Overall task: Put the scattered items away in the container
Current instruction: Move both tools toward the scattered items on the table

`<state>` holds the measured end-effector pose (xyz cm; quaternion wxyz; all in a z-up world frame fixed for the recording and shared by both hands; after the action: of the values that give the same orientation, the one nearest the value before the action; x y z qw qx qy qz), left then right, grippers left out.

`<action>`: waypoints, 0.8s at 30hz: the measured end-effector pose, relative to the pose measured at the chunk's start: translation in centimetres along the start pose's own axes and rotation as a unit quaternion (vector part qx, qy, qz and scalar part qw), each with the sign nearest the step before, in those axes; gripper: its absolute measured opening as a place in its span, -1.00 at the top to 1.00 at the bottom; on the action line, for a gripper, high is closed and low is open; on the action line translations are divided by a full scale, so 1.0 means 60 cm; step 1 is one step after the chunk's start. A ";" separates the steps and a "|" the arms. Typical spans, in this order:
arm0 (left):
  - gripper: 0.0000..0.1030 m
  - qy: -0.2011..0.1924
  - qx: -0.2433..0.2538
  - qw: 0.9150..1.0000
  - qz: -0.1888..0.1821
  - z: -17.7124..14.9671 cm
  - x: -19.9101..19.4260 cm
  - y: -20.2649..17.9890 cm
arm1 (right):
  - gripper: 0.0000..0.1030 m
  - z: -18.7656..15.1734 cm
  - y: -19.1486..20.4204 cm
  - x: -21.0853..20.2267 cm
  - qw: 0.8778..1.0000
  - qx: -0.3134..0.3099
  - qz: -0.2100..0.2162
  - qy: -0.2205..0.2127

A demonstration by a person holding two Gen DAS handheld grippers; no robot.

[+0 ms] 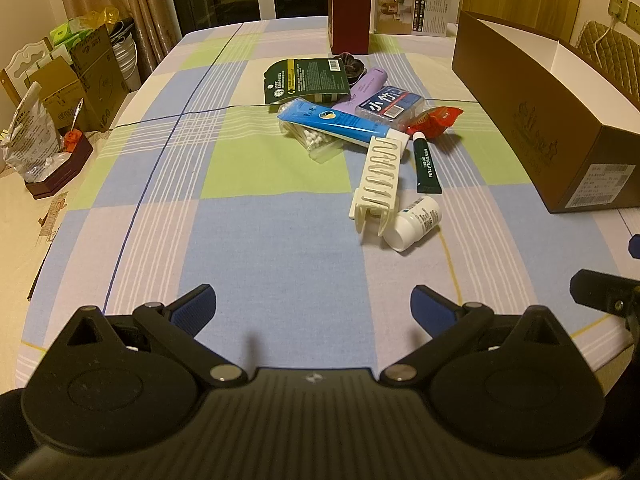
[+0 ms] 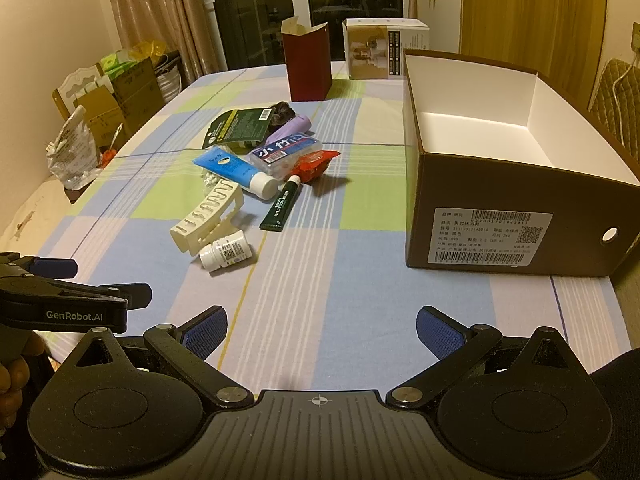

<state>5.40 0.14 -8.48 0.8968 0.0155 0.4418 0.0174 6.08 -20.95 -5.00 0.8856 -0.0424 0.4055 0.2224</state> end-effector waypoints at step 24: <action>-0.98 -0.016 -0.017 1.000 -0.002 0.026 -0.011 0.008 | -1.00 0.019 0.013 0.003 1.000 -0.003 0.016 -0.001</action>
<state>6.25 0.56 -7.01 0.9038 -0.0002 0.4275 0.0225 6.64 -19.92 -4.31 0.8822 -0.0383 0.4049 0.2374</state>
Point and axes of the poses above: each gripper's, at about its wrist camera, not at the fingertips, and x roughly the way its jaws point, y to its left, z to its top, the point moved 9 cm from there along x, roughly the way its jaws point, and after that the axes turned 1 degree about -x, right-handed, at the moved point
